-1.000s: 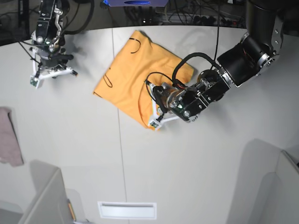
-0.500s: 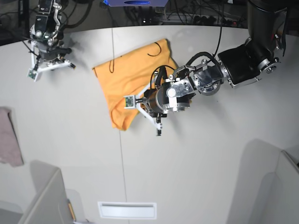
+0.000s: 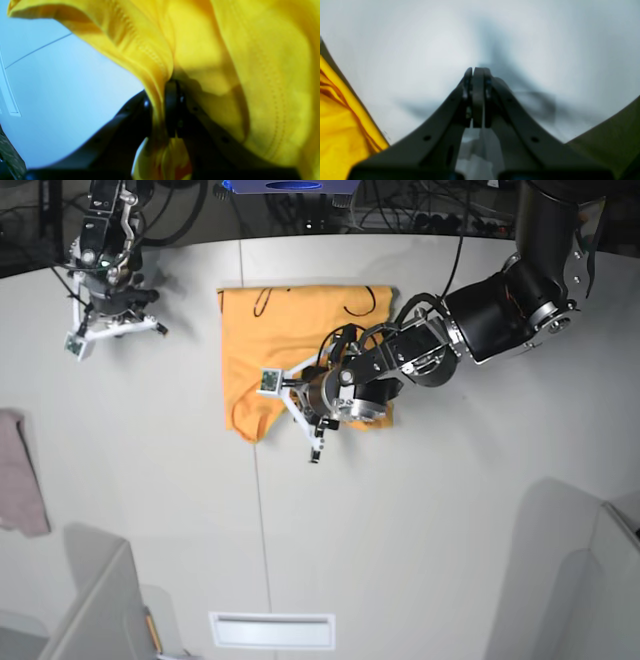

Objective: Fold the T-shirt properly
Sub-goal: 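Drag the folded shirt with the left gripper to straighten it, then open the left gripper and lift it off the shirt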

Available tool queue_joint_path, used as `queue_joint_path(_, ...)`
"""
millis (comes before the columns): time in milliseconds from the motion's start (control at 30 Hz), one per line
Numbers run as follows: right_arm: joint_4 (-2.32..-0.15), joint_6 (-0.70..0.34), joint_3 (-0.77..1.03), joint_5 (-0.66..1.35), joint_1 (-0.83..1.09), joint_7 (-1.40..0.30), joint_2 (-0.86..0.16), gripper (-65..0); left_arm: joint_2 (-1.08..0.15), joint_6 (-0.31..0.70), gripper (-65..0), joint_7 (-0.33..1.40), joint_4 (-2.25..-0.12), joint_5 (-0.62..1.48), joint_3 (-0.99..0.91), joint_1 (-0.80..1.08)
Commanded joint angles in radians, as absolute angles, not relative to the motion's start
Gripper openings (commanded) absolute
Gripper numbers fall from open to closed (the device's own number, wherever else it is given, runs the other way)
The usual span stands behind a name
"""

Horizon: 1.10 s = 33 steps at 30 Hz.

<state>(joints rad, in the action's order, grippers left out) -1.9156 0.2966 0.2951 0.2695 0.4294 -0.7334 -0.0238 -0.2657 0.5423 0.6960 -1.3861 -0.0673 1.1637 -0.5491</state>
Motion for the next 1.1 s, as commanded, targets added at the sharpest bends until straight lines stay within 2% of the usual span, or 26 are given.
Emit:
queue_joint_path(0,-1.931,0.295,0.300,0.265,0.427,-0.714,-0.030,-65.0,-0.257,0.538,-65.0,0.702,-1.389,-0.071,1.158,-0.576)
queue_joint_path(433,-1.929,0.295,0.300,0.265,0.412,-0.714,-0.028,-65.0,-0.263,0.538,-65.0,0.708,-1.391,-0.070,1.156,-0.581)
queue_joint_path(567,-1.929,0.295,0.300,0.265,0.403,-0.714,-0.028,-65.0,-0.257,0.538,-65.0,0.708,-1.391,-0.070,1.084,-0.572)
queue_joint_path(600,-1.929,0.295,0.300,0.265,0.403,-0.714,-0.028,-65.0,-0.257,0.538,-59.1,0.708,-1.391,-0.070,1.064,-0.570)
queue_joint_path(767,-1.914,0.295,0.298,0.265,0.397,-0.714,-0.028,-65.0,-0.252,0.538,-14.6,0.708,-1.397,-0.070,1.021,-0.581)
queue_joint_path(833,-1.908,0.295,0.298,0.265,0.397,-0.714,-0.024,-65.0,-0.239,0.538,-3.3,0.708,-1.400,-0.070,1.003,-0.581)
queue_joint_path(867,-1.908,0.295,0.298,0.265,0.397,-0.714,-0.015,-65.0,-0.234,0.538,0.0,0.708,-1.400,-0.070,0.992,-0.581)
queue_joint_path(1067,-1.903,0.295,0.298,0.265,0.398,-0.711,-0.004,-65.0,-0.208,0.539,-1.6,0.708,-1.461,-0.070,0.868,-0.573)
